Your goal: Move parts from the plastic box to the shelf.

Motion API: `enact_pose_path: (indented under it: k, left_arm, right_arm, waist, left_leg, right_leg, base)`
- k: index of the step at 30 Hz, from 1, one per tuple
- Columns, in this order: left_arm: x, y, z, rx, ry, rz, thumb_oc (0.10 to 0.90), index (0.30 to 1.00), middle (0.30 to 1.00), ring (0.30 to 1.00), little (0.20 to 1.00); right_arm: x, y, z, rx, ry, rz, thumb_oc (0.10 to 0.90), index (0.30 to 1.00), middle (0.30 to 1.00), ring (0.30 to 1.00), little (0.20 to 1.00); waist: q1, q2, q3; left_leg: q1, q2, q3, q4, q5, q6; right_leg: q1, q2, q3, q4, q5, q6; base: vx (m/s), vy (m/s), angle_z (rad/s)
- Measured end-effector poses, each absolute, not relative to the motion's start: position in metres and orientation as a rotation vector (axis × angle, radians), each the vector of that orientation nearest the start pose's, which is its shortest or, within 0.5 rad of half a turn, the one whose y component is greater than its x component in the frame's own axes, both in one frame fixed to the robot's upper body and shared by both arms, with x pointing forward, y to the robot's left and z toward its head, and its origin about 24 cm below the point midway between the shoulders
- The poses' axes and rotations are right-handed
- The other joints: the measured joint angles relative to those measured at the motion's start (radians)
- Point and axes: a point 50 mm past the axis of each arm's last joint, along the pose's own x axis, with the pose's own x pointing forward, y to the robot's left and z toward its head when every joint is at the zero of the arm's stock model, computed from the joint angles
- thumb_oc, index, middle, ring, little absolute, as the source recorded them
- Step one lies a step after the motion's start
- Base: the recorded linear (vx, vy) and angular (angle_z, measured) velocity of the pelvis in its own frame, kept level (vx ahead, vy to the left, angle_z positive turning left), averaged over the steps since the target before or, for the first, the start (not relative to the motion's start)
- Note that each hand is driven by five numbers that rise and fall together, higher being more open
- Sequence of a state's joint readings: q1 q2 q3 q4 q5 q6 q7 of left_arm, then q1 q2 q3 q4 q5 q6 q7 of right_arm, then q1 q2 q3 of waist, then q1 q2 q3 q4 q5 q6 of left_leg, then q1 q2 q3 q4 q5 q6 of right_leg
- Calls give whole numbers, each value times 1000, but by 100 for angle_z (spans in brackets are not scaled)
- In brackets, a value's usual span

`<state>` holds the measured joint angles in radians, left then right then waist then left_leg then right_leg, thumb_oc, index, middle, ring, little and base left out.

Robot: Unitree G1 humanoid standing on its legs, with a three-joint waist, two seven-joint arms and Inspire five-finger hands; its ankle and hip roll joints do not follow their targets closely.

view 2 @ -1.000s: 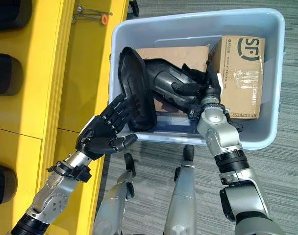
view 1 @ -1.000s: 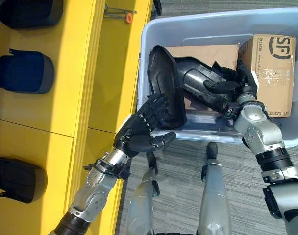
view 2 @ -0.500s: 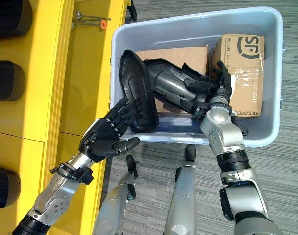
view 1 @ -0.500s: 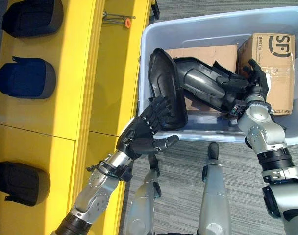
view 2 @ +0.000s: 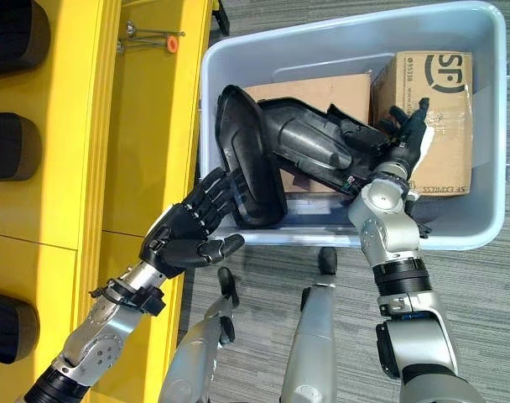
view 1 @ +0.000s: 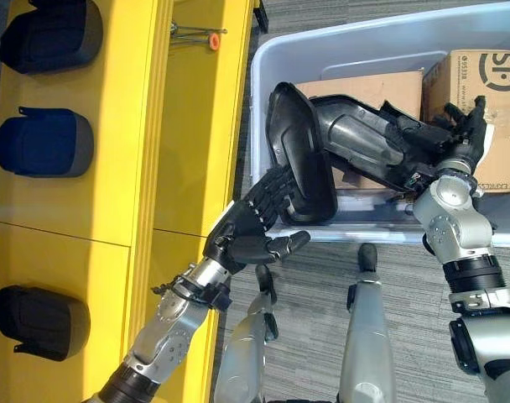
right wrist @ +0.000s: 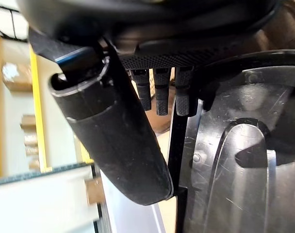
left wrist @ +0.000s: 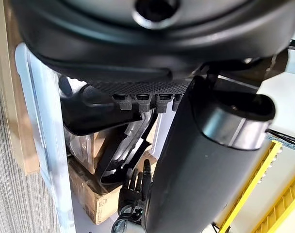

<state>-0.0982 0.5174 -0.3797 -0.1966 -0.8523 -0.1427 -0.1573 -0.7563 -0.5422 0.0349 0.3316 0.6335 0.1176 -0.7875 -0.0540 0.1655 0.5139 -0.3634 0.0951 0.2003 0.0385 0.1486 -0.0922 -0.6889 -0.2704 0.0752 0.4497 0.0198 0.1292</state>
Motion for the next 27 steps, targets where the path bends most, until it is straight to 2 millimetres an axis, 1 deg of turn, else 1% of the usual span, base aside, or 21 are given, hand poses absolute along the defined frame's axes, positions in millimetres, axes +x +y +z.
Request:
enact_pose_path:
  k: [2, 4, 5, 7, 8, 10, 12, 14, 16, 17, 19, 22, 24, 25, 26, 27]
  left_arm:
    - [245, 130, 101, -374, -162, -604, 900, 1000, 1000, 1000, 1000]
    - [244, 128, 99, -376, -154, -609, 900, 1000, 1000, 1000, 1000]
    - [243, 129, 98, -379, -149, -604, 900, 1000, 1000, 1000, 1000]
    - [240, 130, 94, -383, -140, -596, 900, 1000, 1000, 1000, 1000]
    - [240, 130, 93, -385, -136, -594, 900, 1000, 1000, 1000, 1000]
    - [241, 128, 96, -396, -149, -595, 900, 1000, 1000, 1000, 1000]
    - [243, 126, 99, -412, -167, -591, 900, 1000, 1000, 1000, 1000]
    - [246, 124, 107, -409, -194, -599, 900, 1000, 1000, 1000, 1000]
    - [248, 124, 110, -409, -205, -598, 900, 1000, 1000, 1000, 1000]
    - [248, 124, 111, -410, -208, -596, 900, 1000, 1000, 1000, 1000]
    - [247, 125, 110, -411, -201, -594, 900, 1000, 1000, 1000, 1000]
    - [246, 126, 107, -414, -189, -588, 900, 1000, 1000, 1000, 1000]
    - [245, 126, 106, -414, -188, -589, 900, 1000, 1000, 1000, 1000]
    - [245, 126, 106, -414, -189, -592, 900, 1000, 1000, 1000, 1000]
    - [245, 126, 106, -414, -190, -592, 900, 1000, 1000, 1000, 1000]
    - [245, 127, 106, -413, -192, -593, 900, 1000, 1000, 1000, 1000]
  right_arm:
    - [351, -259, 216, 264, -277, -765, 900, 1000, 1000, 1000, 1000]
    - [345, -272, 221, 326, -319, -834, 900, 1000, 1000, 1000, 1000]
    - [342, -278, 222, 336, -339, -859, 900, 1000, 1000, 1000, 1000]
    - [340, -278, 221, 270, -357, -854, 900, 1000, 1000, 1000, 1000]
    - [339, -278, 218, 196, -367, -836, 900, 1000, 1000, 1000, 1000]
    - [338, -264, 212, -1, -386, -740, 900, 1000, 1000, 1000, 1000]
    - [339, -249, 212, -130, -408, -634, 900, 1000, 1000, 1000, 1000]
    - [339, -226, 209, -292, -434, -486, 900, 1000, 1000, 1000, 1000]
    - [341, -211, 208, -382, -449, -386, 900, 1000, 1000, 1000, 1000]
    - [340, -200, 207, -437, -463, -314, 900, 1000, 1000, 1000, 1000]
    - [339, -184, 205, -524, -478, -207, 900, 1000, 1000, 1000, 1000]
    - [337, -171, 202, -620, -497, -121, 900, 1000, 1000, 1000, 1000]
    - [337, -170, 201, -694, -501, -94, 900, 1000, 1000, 1000, 1000]
    - [336, -172, 201, -810, -518, -68, 900, 1000, 1000, 1000, 1000]
    - [335, -172, 202, -838, -525, -62, 900, 1000, 1000, 1000, 1000]
    - [335, -173, 203, -904, -540, -54, 900, 1000, 1000, 1000, 1000]
  waist:
    - [-2, 3, -2]
    - [-8, 5, -3]
    - [-17, 5, -3]
    - [-29, 6, -4]
    - [-44, 8, -5]
    - [-67, 9, -6]
    - [-84, 9, -6]
    - [-87, 9, -6]
    - [-84, 9, -6]
    - [-81, 9, -6]
    - [-78, 9, -6]
    - [-73, 9, -6]
    - [-71, 9, -6]
    - [-64, 9, -6]
    - [-61, 9, -6]
    - [-57, 9, -6]
  left_leg:
    - [1, -5, 1, -1, 0, 0]
    - [4, -10, 4, -3, 0, 0]
    - [8, -13, 11, -7, 0, 0]
    - [19, -18, 20, -14, -1, 3]
    - [24, -19, 25, -16, -2, 4]
    - [42, -24, 41, -25, -2, 5]
    - [45, -26, 45, -25, -2, 6]
    - [49, -24, 45, -26, -3, 8]
    - [51, -23, 44, -26, -3, 8]
    - [51, -22, 43, -26, -2, 9]
    - [50, -21, 42, -26, -2, 9]
    - [50, -21, 42, -26, -2, 9]
    - [49, -21, 40, -26, -2, 9]
    - [48, -19, 39, -26, -2, 9]
    - [48, -19, 39, -26, -2, 9]
    - [48, -17, 38, -26, -2, 9]
  right_leg:
    - [0, -4, 3, -1, 0, 0]
    - [0, -7, 8, -4, 1, 2]
    - [1, -7, 15, -9, 4, 5]
    - [3, -7, 28, -13, 11, 14]
    - [9, -7, 33, -18, 14, 17]
    - [13, -7, 48, -21, 16, 20]
    - [13, -7, 54, -23, 17, 21]
    - [13, -4, 54, -21, 16, 17]
    - [14, -3, 54, -21, 15, 16]
    - [14, -2, 54, -21, 15, 15]
    - [16, -2, 53, -23, 12, 19]
    - [17, -2, 52, -25, 11, 21]
    - [18, -2, 51, -26, 12, 20]
    - [19, -2, 48, -26, 16, 14]
    - [20, -2, 47, -26, 16, 14]
    - [23, -1, 44, -27, 18, 15]
  base:
    - [0, 0, 0]
    - [3, 33, -3]
    - [7, 76, -10]
    - [4, 71, -15]
    - [-2, 60, -16]
    - [-6, 40, -16]
    - [-19, 13, -9]
    - [-10, 4, -2]
    - [0, 0, 0]
    - [0, 0, 0]
    - [0, 0, 0]
    - [-7, -11, 0]
    - [-7, -40, 1]
    - [-18, -42, 1]
    - [-20, -67, 1]
    - [-20, -58, 4]
